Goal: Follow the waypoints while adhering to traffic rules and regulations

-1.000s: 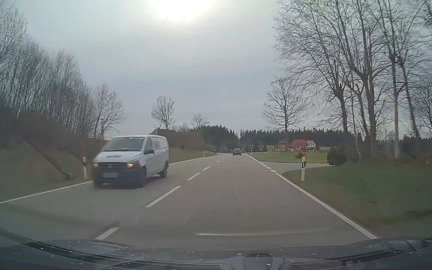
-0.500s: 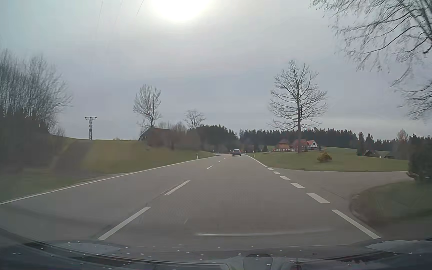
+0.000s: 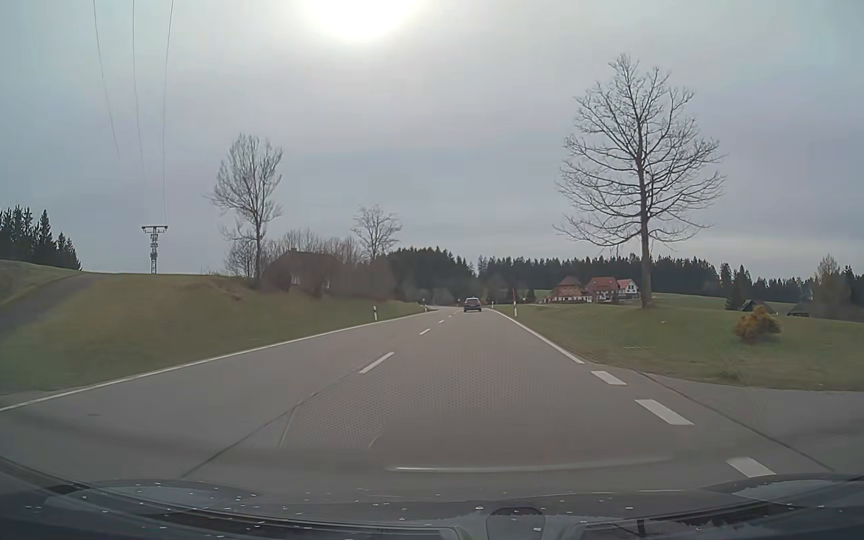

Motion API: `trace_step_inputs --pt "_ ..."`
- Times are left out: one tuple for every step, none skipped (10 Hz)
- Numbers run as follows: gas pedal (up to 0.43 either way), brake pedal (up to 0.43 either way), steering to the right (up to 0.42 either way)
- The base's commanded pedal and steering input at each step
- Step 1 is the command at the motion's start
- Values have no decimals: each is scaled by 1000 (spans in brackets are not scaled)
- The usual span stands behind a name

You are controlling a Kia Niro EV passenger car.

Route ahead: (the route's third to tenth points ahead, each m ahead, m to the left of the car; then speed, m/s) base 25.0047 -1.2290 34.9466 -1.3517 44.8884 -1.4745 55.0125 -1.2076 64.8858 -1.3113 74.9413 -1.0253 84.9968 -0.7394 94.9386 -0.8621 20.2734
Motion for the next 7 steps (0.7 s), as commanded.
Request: trace_step_inputs --pt "220 0 0" --pt "220 0 0" --pt "220 0 0" --pt "220 0 0" --pt "220 0 0" --pt "220 0 0" --pt "220 0 0"
